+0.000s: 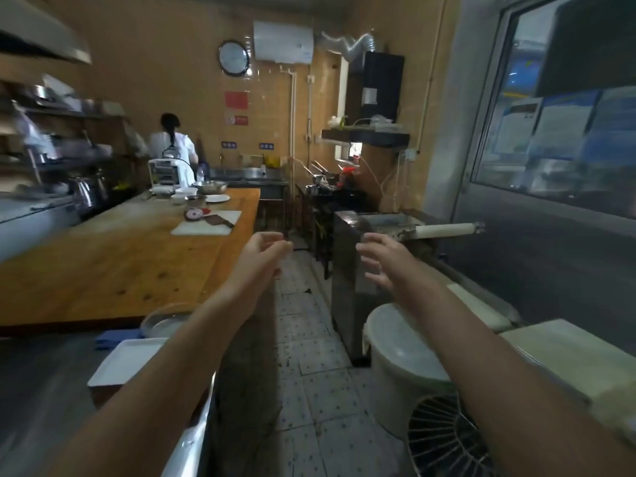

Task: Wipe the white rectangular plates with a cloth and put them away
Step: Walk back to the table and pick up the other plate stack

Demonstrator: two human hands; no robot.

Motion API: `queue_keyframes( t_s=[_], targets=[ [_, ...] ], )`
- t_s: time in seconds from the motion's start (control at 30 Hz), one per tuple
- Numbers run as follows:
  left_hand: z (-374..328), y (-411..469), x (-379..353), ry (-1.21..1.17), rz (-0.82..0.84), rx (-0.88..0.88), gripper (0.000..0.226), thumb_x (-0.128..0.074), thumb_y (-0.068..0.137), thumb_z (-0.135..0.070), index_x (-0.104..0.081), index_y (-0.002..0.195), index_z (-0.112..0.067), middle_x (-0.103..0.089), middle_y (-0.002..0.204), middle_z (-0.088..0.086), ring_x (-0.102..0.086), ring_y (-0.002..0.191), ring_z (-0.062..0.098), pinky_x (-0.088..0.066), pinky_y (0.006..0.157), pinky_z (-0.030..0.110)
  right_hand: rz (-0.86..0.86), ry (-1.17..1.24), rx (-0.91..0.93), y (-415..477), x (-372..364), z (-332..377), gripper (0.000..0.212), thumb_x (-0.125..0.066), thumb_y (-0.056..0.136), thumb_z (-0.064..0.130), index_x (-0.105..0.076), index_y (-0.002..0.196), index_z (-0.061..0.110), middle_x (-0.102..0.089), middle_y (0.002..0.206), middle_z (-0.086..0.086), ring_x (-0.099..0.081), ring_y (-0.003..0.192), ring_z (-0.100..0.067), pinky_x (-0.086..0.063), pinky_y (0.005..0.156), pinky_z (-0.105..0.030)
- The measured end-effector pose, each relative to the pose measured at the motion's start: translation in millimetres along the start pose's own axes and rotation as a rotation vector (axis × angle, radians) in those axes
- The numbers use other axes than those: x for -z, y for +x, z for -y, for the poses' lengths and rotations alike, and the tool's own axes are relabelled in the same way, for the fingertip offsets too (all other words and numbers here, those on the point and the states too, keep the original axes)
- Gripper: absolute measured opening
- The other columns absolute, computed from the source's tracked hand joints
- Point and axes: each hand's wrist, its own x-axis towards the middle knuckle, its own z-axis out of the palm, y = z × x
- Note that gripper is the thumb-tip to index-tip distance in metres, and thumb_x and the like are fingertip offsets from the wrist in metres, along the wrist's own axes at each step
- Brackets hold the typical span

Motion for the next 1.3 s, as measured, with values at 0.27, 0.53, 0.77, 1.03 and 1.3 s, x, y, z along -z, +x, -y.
queue_keyframes(
  t_s=[0.27, 0.53, 0.77, 1.03, 1.3],
  targets=[
    [9.4, 45.2, 19.1, 0.041, -0.168, 0.014, 0.021, -0.057, 0.09, -0.027, -0.053, 0.11, -0.022, -0.056, 0.111, -0.003, -0.053, 0.102, 0.009, -0.045, 0.076, 0.025, 0.181, -0.017, 0.067, 82.5, -46.6, 12.1, 0.046, -0.06, 0.09, 0.02, -0.045, 0.134, 0.018, -0.05, 0.132, -0.006, -0.046, 0.124, -0.023, -0.039, 0.105, -0.046],
    [23.1, 54.2, 62.8, 0.137, -0.466, 0.039, 0.009, -0.057, 0.09, -0.028, -0.053, 0.099, -0.028, -0.056, 0.11, -0.001, -0.054, 0.103, 0.013, -0.046, 0.079, 0.029, 0.509, -0.009, 0.072, 134.2, -124.5, -2.6, 0.042, -0.062, 0.088, 0.022, -0.049, 0.128, 0.022, -0.051, 0.126, -0.006, -0.048, 0.119, -0.023, -0.042, 0.091, -0.039],
    [38.8, 67.3, 77.4, 0.203, -0.774, 0.015, 0.01, -0.056, 0.091, -0.027, -0.054, 0.101, -0.027, -0.056, 0.112, 0.001, -0.055, 0.1, 0.011, -0.046, 0.073, 0.026, 0.851, 0.014, 0.067, 190.6, -175.0, -19.8, 0.038, -0.062, 0.089, 0.025, -0.049, 0.124, 0.026, -0.053, 0.115, 0.002, -0.047, 0.118, -0.019, -0.042, 0.091, -0.037],
    [47.4, 82.0, 50.0, 0.276, -1.088, 0.075, 0.012, -0.056, 0.091, -0.026, -0.053, 0.103, -0.027, -0.056, 0.115, 0.002, -0.054, 0.105, 0.013, -0.047, 0.083, 0.031, 1.109, 0.013, 0.036, 234.9, -213.7, -34.7, 0.04, -0.06, 0.092, 0.028, -0.048, 0.129, 0.021, -0.054, 0.119, 0.001, -0.048, 0.122, -0.022, -0.042, 0.099, -0.041],
    [65.8, 85.6, 52.2, 0.368, -1.266, 0.17, 0.022, -0.056, 0.091, -0.027, -0.052, 0.112, -0.022, -0.055, 0.115, 0.001, -0.053, 0.104, 0.014, -0.044, 0.082, 0.029, 1.305, -0.024, -0.024, 238.4, -259.5, -65.7, 0.042, -0.059, 0.092, 0.025, -0.047, 0.132, 0.02, -0.052, 0.128, -0.006, -0.051, 0.11, -0.02, -0.045, 0.093, -0.037]
  ],
)
